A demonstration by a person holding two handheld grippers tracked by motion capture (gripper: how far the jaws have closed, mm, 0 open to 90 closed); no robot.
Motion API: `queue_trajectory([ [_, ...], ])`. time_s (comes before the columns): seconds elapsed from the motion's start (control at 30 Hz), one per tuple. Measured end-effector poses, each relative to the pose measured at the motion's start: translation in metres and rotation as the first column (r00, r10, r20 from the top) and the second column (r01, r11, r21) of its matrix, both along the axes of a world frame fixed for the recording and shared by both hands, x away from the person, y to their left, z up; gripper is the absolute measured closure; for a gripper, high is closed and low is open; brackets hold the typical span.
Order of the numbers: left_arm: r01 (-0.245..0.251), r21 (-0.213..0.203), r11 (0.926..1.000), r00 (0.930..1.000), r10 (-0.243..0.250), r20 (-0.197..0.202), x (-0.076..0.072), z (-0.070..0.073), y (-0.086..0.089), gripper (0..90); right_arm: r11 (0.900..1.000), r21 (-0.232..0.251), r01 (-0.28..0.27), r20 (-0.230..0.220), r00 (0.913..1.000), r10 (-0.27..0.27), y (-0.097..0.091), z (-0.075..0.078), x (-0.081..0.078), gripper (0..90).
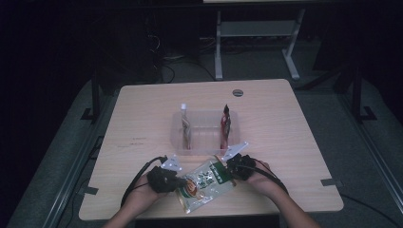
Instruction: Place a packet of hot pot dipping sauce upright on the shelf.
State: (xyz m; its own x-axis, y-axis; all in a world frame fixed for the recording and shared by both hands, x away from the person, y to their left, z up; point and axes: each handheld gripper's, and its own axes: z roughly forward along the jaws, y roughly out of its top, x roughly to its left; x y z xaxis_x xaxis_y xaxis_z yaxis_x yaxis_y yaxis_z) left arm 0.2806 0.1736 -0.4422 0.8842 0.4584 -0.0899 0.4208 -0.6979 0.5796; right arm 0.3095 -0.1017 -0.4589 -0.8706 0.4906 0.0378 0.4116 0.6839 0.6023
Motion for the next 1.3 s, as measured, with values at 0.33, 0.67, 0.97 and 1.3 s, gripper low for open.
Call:
queue_trajectory([
  [0.33, 0.022, -0.068, 0.9974, 0.9994, -0.020, 0.027, 0.011, 0.010, 0.005, 81.8, 0.9975, 0.070, 0.008, -0.070, 0.9976, -0.003, -0.009, 0.007, -0.018, 87.8],
  [0.67, 0.130, -0.046, 0.9904, 0.9912, -0.129, 0.028, 0.023, 0.012, -0.009, 44.3, 0.9854, 0.135, 0.103, -0.071, 0.9930, -0.094, -0.040, 0.017, -0.040, 56.3],
  [0.97, 0.122, 0.010, 0.9925, 0.9923, -0.122, 0.024, 0.036, 0.004, -0.020, 36.0, 0.9757, 0.162, 0.148, -0.081, 0.9873, -0.136, -0.066, 0.016, -0.047, 45.7],
  [1.3, 0.147, 0.013, 0.9890, 0.9889, -0.147, -0.018, 0.034, -0.009, -0.020, 28.4, 0.9639, 0.189, 0.188, -0.082, 0.9811, -0.175, -0.072, 0.018, -0.041, 42.9],
])
